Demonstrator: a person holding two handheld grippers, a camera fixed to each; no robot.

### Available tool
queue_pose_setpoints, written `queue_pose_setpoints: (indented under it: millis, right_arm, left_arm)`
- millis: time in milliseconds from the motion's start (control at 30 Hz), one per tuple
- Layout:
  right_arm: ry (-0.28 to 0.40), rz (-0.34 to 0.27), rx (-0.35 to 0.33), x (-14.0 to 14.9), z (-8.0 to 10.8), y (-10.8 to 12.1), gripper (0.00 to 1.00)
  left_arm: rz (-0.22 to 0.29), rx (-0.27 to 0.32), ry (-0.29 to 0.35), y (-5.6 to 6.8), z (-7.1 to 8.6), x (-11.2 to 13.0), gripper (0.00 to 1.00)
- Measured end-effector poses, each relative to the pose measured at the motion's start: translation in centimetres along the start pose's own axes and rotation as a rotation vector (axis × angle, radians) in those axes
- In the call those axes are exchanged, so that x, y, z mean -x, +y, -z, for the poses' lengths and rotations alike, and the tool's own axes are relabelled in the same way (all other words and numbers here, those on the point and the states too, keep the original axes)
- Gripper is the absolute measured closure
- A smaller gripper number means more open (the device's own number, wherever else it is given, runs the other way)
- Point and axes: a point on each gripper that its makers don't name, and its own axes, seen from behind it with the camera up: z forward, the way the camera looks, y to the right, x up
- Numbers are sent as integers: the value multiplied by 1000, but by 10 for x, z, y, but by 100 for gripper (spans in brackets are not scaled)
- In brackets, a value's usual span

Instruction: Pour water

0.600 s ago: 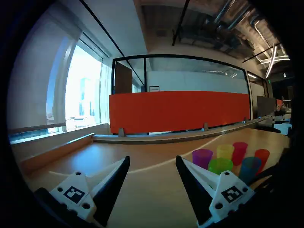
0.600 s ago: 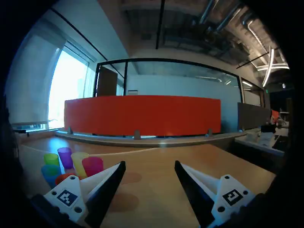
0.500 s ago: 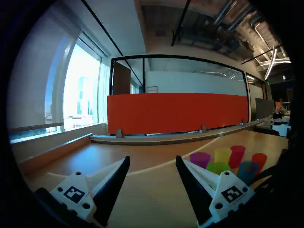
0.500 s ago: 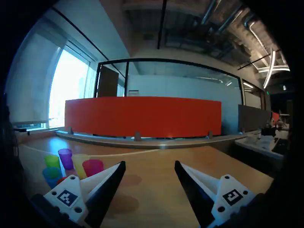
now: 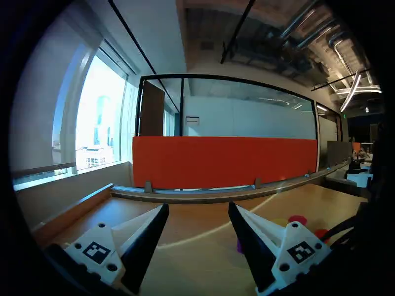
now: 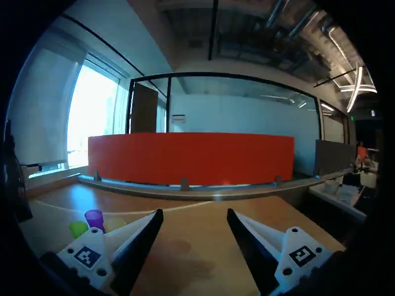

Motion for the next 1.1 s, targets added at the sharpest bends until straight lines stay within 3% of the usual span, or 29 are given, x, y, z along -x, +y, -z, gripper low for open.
queue_pose_setpoints:
  millis: [367,700,1100]
  right_arm:
    - [-9,-31,-36,-52,-7,-7,0]
    - [7,-12,-78,-62,-6,-14,0]
    - [19,28,-305,-78,1,-60,0]
  left_arm:
    - [29,25,12,-3,-8,-51,11]
    - [17,76,1,7,-10,-56,11]
    - [15,261,-2,41,-10,-62,11]
